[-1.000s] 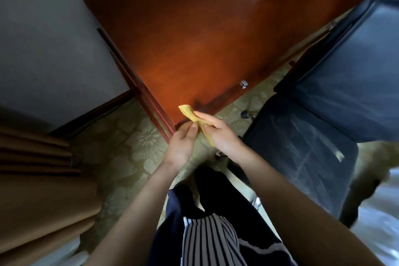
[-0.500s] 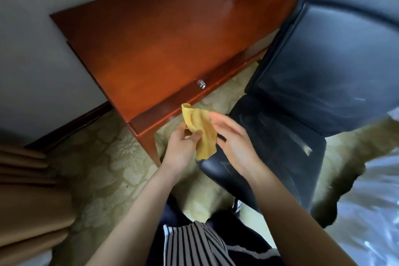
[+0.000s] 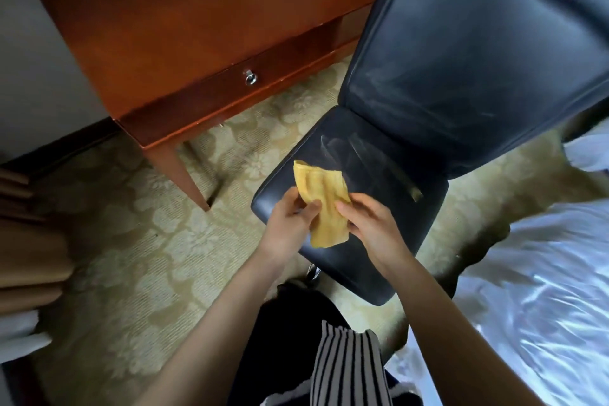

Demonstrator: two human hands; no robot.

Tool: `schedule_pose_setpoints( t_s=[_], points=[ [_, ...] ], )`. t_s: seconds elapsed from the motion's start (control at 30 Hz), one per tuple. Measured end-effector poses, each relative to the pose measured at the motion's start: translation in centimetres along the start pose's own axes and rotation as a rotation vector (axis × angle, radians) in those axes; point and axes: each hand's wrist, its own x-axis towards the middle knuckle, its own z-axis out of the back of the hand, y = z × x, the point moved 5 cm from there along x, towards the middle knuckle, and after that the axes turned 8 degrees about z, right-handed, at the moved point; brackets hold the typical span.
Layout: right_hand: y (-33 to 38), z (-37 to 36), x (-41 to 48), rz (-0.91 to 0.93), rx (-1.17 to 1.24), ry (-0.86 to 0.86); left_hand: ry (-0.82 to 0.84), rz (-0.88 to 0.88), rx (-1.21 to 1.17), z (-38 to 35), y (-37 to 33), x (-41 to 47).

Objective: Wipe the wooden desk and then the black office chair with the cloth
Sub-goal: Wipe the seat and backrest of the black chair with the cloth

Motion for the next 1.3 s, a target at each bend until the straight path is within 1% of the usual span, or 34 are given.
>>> schedule_pose_setpoints(
  t_s=[0.13,0.33,0.43,0.5,0.6,0.67,0.7,0.73,0.77,0.83,0.87,0.93,1.0,1.1,1.13,1.2,1.3],
  points=[
    [0.5,-0.2,-1.4,0.164,-0.170,-0.055,-0.020,0.010,0.024,0.8,1.1,-1.3],
    [1.4,-2.0,-4.3,0.426,-0.369,-0.151,0.010,-0.012,0.013,2.3,2.8,-2.7],
    [0.6,-3.5,-5.5,0.499,-0.445,-0.109,-0.014,-0.027,0.043,4.0,4.2,-3.1],
    [-0.3,-4.4,-5.5,0.506,-0.435,-0.058,-0.018,-0.017,0.067,4.9,5.6,-3.0],
    [-1.3,-4.9,-4.7,0.463,-0.373,0.015,-0.013,0.054,0.061,5.7,7.7,-2.8],
    [-2.9,-4.7,-3.5,0.402,-0.340,0.020,-0.028,0.093,0.059,6.1,9.5,-2.3],
    [-3.8,-4.3,-2.6,0.354,-0.304,-0.006,-0.035,0.094,0.071,6.2,10.2,-1.9],
    [-4.9,-3.7,-1.5,0.282,-0.226,-0.040,-0.045,0.090,0.084,6.3,10.9,-1.4],
    [-6.3,-3.2,-0.2,0.188,-0.091,-0.076,-0.055,0.082,0.094,6.4,11.7,-0.4],
    [-8.7,-2.5,2.3,-0.011,0.259,-0.134,-0.084,0.061,0.097,6.6,12.8,1.7],
    [-10.1,-1.9,3.8,-0.076,0.366,-0.170,-0.099,0.047,0.097,6.5,13.5,3.1],
    [-12.9,-0.5,7.7,-0.132,0.433,-0.205,-0.120,0.016,0.108,6.2,15.1,6.8],
    [-15.2,0.9,12.3,-0.115,0.454,-0.202,-0.146,-0.023,0.128,5.7,16.8,11.1],
    [-16.9,2.4,18.9,-0.031,0.465,-0.146,-0.215,-0.119,0.298,5.2,19.2,17.9],
    [-17.2,2.8,20.9,0.021,0.420,-0.130,-0.230,-0.173,0.358,5.0,19.9,20.0],
    [-18.2,3.5,24.5,0.150,0.229,-0.114,-0.274,-0.279,0.484,4.5,21.5,24.2],
    [-19.2,3.2,29.0,0.328,0.042,-0.079,-0.434,-0.384,0.666,5.1,23.0,30.1]
  ],
)
